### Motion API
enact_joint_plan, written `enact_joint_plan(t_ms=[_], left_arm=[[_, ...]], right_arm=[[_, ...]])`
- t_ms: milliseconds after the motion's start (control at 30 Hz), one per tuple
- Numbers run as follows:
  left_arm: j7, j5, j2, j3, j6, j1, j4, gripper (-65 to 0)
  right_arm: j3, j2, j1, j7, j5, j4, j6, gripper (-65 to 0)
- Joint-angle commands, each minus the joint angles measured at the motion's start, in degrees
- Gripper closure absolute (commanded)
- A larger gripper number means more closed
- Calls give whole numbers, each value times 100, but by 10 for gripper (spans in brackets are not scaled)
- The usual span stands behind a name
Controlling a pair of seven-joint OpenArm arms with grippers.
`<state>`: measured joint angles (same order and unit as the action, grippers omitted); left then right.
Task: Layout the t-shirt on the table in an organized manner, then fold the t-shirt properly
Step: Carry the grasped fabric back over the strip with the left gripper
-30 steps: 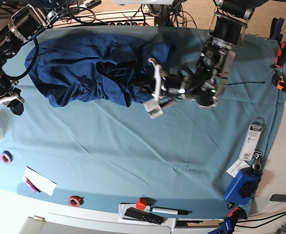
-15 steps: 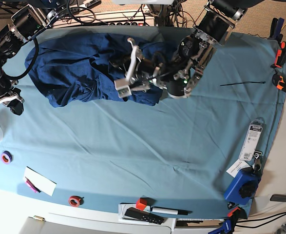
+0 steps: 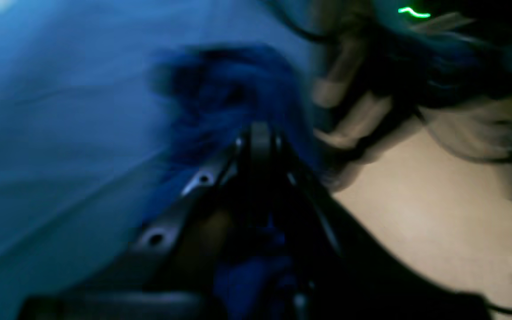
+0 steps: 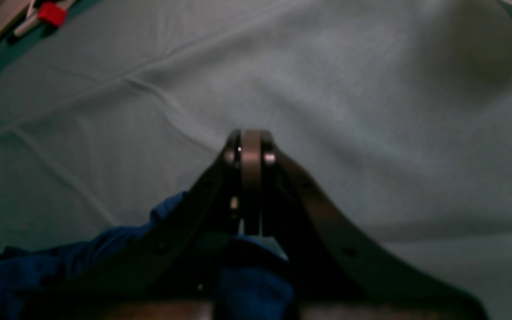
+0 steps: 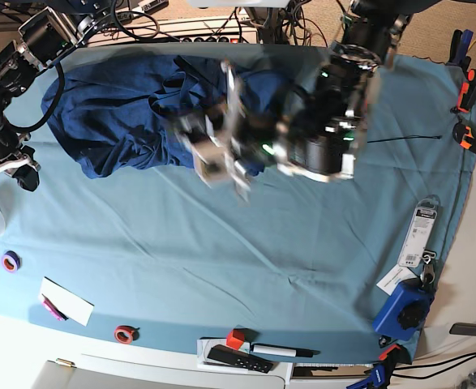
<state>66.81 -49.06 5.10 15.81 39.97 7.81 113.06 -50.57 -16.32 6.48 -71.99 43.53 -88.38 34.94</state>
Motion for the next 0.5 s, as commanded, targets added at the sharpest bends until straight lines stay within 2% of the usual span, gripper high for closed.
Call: enact_joint_plan(t_ms=[0, 100, 200, 467], left_arm=[[-243, 201, -31, -153, 3, 59, 31, 0], [-750, 1130, -20, -494, 3, -17, -170, 0], [-1163, 1530, 149, -546, -68, -149, -439, 0], [-1156, 1650, 407, -540, -105, -608, -920, 0]], right_arm=[[-13, -131, 79, 127, 140, -81, 20, 0], [-11, -131, 81, 133, 142, -81, 20, 0], [-11, -129, 81, 131, 142, -81, 20, 0], [-11, -129, 79, 131, 142, -81, 22, 0]])
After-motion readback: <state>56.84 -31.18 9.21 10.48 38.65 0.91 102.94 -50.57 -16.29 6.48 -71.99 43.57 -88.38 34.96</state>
